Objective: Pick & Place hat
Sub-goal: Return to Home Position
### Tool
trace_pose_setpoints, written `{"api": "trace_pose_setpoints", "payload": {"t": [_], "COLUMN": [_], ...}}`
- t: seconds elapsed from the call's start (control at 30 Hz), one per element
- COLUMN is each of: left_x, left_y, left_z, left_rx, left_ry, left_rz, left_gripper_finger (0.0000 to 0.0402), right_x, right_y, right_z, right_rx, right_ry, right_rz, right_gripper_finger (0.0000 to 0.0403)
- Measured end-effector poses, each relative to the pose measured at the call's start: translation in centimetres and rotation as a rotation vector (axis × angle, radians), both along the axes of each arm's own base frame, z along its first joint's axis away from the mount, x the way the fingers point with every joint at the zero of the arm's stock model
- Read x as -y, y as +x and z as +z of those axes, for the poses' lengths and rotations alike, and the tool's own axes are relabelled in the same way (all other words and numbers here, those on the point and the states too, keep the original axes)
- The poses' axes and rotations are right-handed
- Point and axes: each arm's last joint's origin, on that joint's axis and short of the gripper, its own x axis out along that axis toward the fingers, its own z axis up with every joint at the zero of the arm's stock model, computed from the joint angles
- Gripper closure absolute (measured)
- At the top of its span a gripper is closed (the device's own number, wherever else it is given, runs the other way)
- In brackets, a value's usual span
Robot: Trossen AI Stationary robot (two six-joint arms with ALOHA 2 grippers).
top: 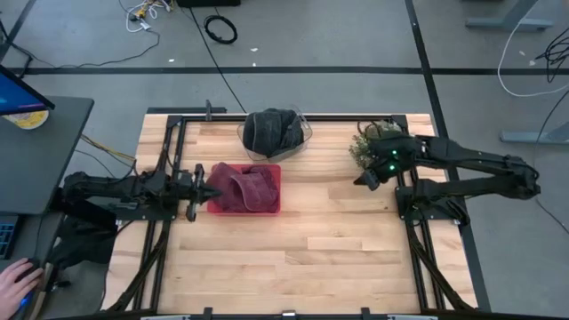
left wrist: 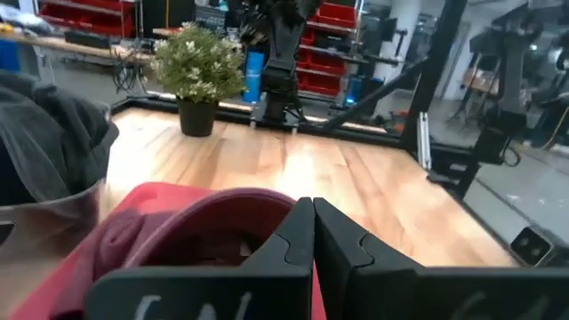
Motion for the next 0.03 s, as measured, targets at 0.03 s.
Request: {"api": "trace_pose_setpoints", "payload": {"t": [0.03], "left_x": [0.0], "left_y": [0.0], "left_z": [0.0], "left_rx": [0.0], "left_ry": [-0.011], "left_rz": [0.0], "left_gripper_finger": [0.0399], "right_x": [-0.06], "right_y": [-0.26], "right_z": [0.22], "right_rx": [0.018], "right_ry": [-0.014], "right_rz": [0.001], "right_gripper_finger": [0.0382]}}
